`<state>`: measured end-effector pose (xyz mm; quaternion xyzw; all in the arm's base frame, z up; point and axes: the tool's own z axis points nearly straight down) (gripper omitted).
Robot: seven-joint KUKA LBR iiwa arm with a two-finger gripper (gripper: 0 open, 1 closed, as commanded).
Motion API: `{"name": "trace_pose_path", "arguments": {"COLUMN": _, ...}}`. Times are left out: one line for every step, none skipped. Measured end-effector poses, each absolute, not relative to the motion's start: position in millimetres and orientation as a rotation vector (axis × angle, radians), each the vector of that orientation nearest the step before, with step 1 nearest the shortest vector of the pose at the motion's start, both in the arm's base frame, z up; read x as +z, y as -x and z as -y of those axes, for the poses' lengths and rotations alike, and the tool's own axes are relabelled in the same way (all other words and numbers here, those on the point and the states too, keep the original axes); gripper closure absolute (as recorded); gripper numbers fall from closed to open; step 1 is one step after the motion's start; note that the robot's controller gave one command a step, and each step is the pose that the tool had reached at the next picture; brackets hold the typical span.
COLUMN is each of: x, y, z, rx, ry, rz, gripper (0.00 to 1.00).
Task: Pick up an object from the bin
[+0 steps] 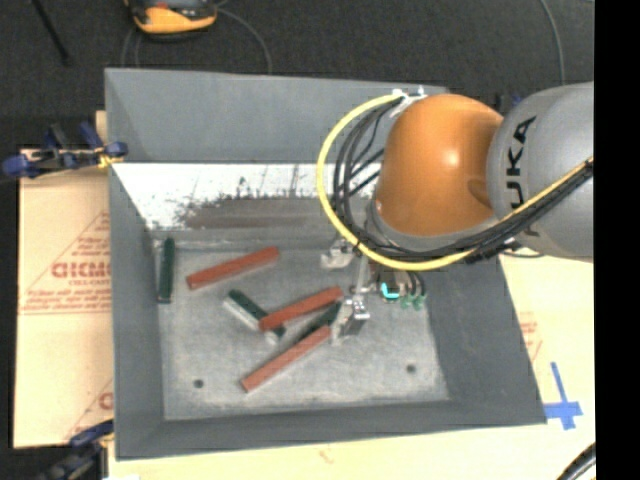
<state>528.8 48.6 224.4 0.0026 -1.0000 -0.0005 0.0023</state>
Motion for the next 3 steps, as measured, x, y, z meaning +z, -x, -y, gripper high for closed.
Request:
{"name": "trace_pose_path", "arguments": {"x": 228, "y": -530.2, "z": -49, "rx": -0.003, "ry": -0.007, "rz": 3.145, "gripper": 0.0}}
{"name": "trace_pose_path", "arguments": {"x": 181, "y": -541.2, "z": -41, "rx": -0.004, "ry": 0.01, "rz": 3.153, "gripper": 0.0}}
{"name": "trace_pose_path", "arguments": {"x": 80, "y": -570.5, "z": -52, "rx": 0.001, "ry": -0.372, "rz": 3.118, "gripper": 1.0}}
